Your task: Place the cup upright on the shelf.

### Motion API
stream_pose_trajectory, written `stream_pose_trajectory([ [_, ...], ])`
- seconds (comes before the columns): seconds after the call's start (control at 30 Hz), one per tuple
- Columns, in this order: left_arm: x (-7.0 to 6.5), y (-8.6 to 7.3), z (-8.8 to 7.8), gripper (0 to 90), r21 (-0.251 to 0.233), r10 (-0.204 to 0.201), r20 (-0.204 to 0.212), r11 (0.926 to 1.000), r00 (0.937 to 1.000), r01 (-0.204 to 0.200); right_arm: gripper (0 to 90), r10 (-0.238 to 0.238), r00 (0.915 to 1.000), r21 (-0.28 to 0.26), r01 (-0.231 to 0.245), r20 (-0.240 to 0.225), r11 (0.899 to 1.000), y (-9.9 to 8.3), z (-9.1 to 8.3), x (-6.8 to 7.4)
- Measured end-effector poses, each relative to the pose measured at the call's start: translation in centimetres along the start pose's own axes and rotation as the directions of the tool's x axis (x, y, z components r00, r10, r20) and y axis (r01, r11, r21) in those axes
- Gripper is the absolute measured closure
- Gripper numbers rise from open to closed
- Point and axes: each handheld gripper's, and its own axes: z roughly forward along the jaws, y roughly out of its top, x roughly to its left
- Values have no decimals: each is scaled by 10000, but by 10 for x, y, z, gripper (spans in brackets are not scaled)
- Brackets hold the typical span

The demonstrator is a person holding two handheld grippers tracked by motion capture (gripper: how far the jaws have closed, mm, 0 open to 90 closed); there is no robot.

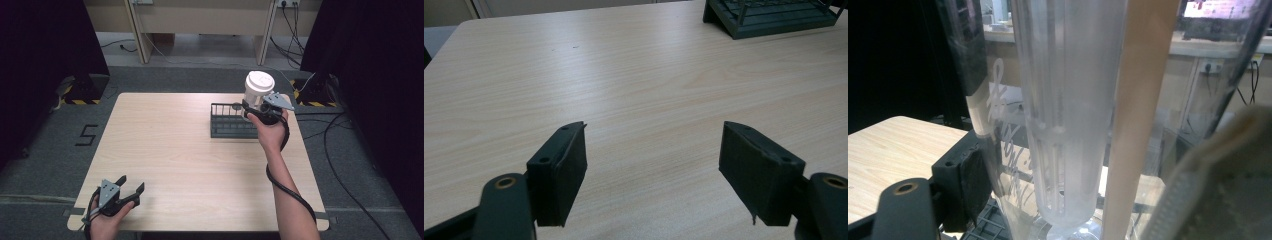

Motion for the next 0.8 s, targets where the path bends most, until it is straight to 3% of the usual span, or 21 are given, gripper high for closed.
stream_pose_trajectory([
  [0.2,0,0,0,267,-17,4,20,10000,10000,-4,186,161,9998,106,-162,84,9998,-2,6,-2],
  [0.8,0,0,1,267,-26,-37,26,10000,10000,37,186,43,9998,346,-51,212,9994,0,28,1],
])
